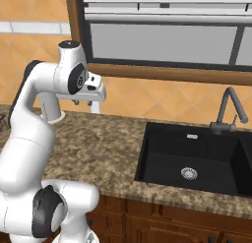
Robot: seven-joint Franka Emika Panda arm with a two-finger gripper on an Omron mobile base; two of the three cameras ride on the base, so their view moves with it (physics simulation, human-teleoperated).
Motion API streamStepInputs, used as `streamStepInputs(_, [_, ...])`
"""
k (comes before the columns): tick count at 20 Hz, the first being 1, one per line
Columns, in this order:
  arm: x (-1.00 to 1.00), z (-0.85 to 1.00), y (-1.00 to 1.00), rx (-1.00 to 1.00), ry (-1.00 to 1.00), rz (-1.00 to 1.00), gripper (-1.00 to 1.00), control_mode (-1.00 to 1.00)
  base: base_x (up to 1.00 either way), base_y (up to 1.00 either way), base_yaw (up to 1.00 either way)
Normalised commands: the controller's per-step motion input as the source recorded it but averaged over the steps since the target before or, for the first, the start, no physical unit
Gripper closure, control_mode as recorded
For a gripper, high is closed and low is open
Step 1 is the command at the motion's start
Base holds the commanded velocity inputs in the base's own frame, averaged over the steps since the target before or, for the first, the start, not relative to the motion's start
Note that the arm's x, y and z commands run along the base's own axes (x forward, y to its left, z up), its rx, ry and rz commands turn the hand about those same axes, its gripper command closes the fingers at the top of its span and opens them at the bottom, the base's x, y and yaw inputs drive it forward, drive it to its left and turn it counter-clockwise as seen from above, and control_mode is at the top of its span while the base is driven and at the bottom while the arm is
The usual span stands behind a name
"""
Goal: Navigate to the toaster oven.
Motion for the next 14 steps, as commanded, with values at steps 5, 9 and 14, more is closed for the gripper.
streamStepInputs(5, [0.0, 0.0, 0.0, 0.0, 0.0, 0.0, -1.0, 1.0, -0.14, 0.0, 0.0])
streamStepInputs(9, [0.0, 0.0, 0.0, 0.0, 0.0, 0.0, -1.0, 1.0, -0.7, -0.05, -0.01])
streamStepInputs(14, [0.0, 0.0, 0.0, 0.0, 0.0, 0.0, -1.0, 1.0, -0.61, -0.2, -0.09])
